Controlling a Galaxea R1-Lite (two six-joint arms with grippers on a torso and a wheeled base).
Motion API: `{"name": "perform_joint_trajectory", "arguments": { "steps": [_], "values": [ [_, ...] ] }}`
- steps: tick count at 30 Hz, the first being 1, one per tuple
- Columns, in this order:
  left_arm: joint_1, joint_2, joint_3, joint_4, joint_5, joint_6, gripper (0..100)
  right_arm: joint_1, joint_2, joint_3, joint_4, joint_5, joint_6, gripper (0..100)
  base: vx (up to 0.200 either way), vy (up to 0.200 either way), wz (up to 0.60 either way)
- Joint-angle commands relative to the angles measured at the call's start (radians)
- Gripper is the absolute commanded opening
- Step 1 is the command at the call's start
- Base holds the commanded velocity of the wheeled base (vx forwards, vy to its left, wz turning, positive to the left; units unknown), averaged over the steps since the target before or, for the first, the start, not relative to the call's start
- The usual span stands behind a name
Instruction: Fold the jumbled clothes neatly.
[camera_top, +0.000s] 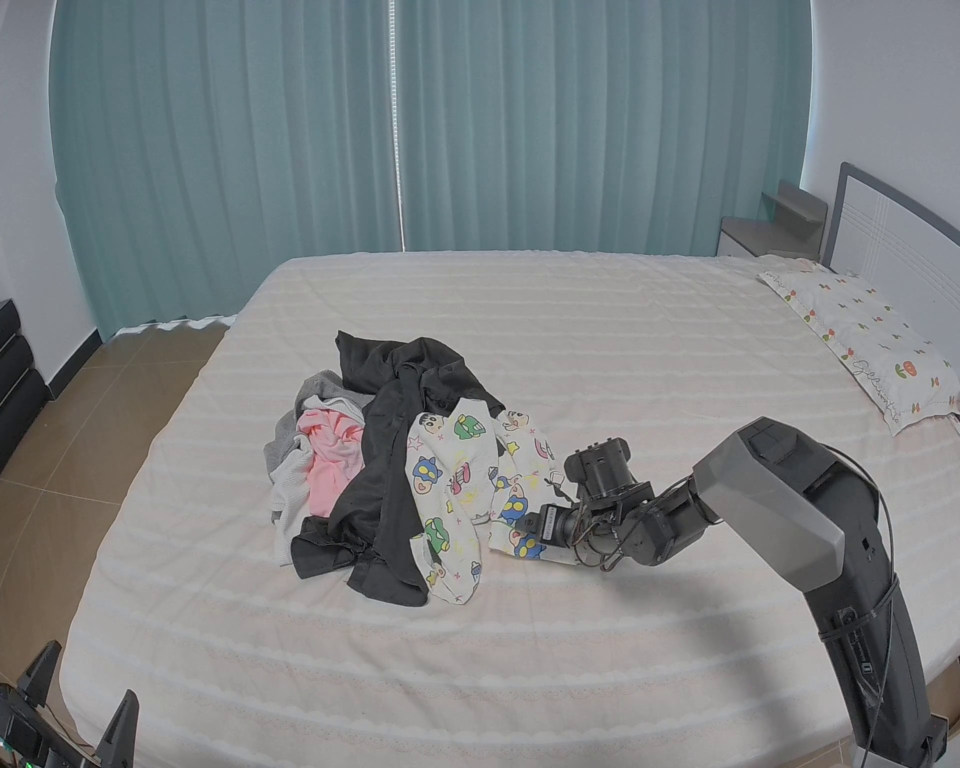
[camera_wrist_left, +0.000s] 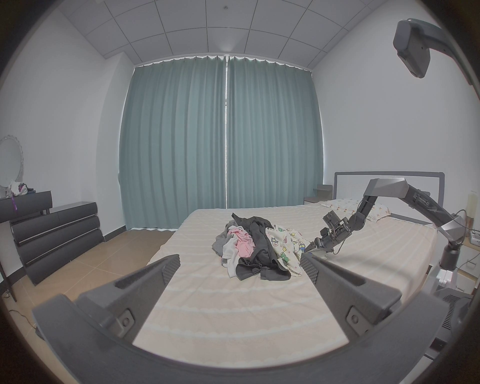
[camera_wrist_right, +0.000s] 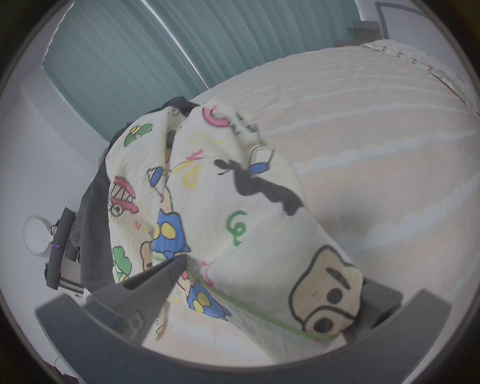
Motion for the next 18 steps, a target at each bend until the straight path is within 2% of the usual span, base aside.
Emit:
{"name": "perform_joint_trajectory", "arguments": {
  "steps": [1,9,15,18],
  "values": [
    [0.000,-0.016,0.018,0.000,0.000,0.000,100,0.019,0.019,-0.025,-0.003,-0.022,0.005,0,0.000,0.000,0.00],
    [0.000,-0.016,0.018,0.000,0.000,0.000,100,0.002,-0.030,-0.001,-0.002,-0.056,0.097,0,0.000,0.000,0.00],
    [0.000,-0.016,0.018,0.000,0.000,0.000,100,-0.018,-0.196,0.202,-0.006,-0.016,0.120,0,0.000,0.000,0.00],
    [0.000,-0.016,0.018,0.000,0.000,0.001,100,-0.012,-0.296,0.375,-0.095,-0.012,0.114,0,0.000,0.000,0.00]
  ]
}}
